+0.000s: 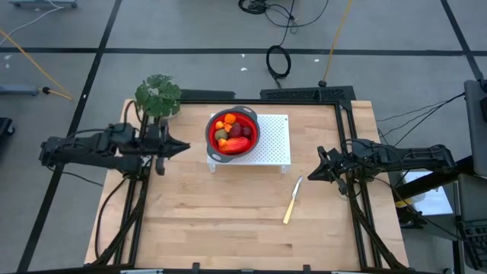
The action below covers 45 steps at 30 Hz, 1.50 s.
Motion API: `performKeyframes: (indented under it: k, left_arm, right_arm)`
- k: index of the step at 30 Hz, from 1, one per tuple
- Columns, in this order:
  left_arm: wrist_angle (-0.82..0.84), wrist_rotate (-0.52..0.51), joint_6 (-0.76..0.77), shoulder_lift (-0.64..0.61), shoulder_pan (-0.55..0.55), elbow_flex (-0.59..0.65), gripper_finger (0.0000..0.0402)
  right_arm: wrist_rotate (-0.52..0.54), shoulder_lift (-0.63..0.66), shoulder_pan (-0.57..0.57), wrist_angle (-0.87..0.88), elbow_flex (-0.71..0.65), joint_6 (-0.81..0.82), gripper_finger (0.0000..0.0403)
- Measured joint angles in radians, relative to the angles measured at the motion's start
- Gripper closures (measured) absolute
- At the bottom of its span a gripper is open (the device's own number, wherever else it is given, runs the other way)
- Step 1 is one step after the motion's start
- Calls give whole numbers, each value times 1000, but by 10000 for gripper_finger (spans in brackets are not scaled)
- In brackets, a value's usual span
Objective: Pick & Place Fruit
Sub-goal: Put the yellow knife on of the shelf
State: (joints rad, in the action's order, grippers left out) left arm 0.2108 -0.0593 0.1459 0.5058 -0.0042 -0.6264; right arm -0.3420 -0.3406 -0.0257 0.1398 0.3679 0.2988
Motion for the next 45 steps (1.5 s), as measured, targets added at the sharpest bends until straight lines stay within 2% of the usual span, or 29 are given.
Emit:
performKeyframes:
  k: [11, 20, 23, 28, 31, 36, 45]
  left_arm:
    - [-40, 17, -19, -291, -56, 240, 400]
    - [-139, 10, -35, -435, -64, 424, 397]
    - [-206, 10, -35, -457, -64, 484, 398]
    - [-302, 9, -29, -462, -64, 563, 388]
    - [-329, 9, -2, -462, -64, 598, 393]
    - [-313, 12, 30, -461, -64, 613, 395]
    - [-318, 10, -47, -461, -63, 612, 398]
  right_arm:
    - [-1, 22, 0, -9, 0, -24, 394]
    - [5, 116, 0, -2, 0, -92, 394]
    - [91, 132, 0, -4, -3, -151, 394]
    - [433, 131, 0, -25, -55, -177, 394]
    - [558, 138, 0, -48, -101, -183, 394]
    - [571, 158, 0, -60, -150, -175, 394]
    - [523, 237, 0, -32, -166, -159, 394]
